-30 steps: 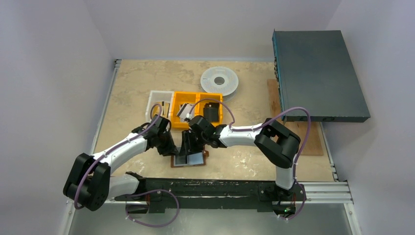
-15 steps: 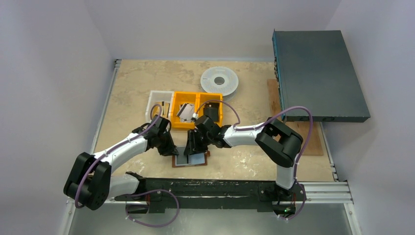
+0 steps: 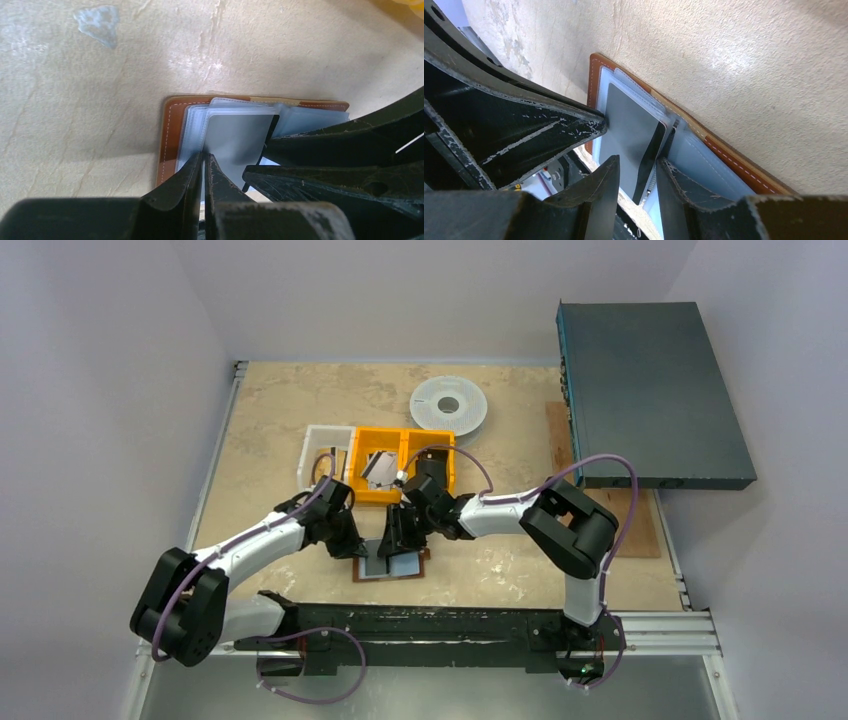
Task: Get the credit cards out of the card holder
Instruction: Remove the credit card from the card holder.
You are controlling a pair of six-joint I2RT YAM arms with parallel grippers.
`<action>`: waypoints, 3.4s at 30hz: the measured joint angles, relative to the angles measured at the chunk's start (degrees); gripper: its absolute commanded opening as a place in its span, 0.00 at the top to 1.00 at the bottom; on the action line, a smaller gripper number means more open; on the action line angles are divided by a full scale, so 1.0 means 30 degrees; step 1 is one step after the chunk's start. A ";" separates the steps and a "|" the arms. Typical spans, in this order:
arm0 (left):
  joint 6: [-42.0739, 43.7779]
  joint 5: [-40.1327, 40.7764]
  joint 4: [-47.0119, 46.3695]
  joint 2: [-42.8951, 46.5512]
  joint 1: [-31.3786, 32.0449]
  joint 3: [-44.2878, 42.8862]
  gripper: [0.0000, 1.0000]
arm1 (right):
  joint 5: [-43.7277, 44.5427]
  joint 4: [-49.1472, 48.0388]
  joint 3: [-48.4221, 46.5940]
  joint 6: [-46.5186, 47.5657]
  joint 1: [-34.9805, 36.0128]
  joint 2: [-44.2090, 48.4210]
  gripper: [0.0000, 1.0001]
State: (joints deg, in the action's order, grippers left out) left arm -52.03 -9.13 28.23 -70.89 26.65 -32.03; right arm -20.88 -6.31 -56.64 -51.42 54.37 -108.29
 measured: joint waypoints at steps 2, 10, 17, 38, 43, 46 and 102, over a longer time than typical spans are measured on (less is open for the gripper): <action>-0.0138 0.0087 -0.0087 -0.0066 0.0262 -0.0015 0.95 | -0.0284 -0.0015 0.0015 -0.0036 -0.0124 -0.0044 0.67; -0.1195 0.0204 -0.0102 -0.0794 0.0729 -0.0262 0.94 | -0.1086 -0.0874 0.0597 -0.0255 -0.0641 -0.0044 0.65; -0.2441 0.0466 0.0124 -0.1202 0.0772 -0.0452 1.00 | -0.2157 -0.3082 0.1836 -0.0707 -0.1217 -0.0022 0.65; -0.3985 0.0291 -0.0036 -0.1494 0.0911 -0.0452 1.00 | -0.2965 -0.7373 0.4415 -0.2025 -0.1931 0.0029 0.79; -0.4160 0.0277 -0.0044 -0.1494 0.0933 -0.0444 1.00 | -0.2980 -0.8816 0.5136 -0.2382 -0.1974 0.0029 0.79; -0.4306 0.0313 -0.0044 -0.1486 0.1005 -0.0444 1.00 | -0.3038 -0.9668 0.5559 -0.2616 -0.2033 0.0029 0.79; -0.4452 0.0452 0.0051 -0.1290 0.0925 -0.0379 1.00 | -0.3468 -0.7978 0.5945 -0.2368 -0.2266 0.1209 0.87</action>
State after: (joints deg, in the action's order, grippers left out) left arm -65.39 -7.77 28.38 -74.76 29.43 -33.17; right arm -31.29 -30.24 -38.81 -58.52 47.57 -104.66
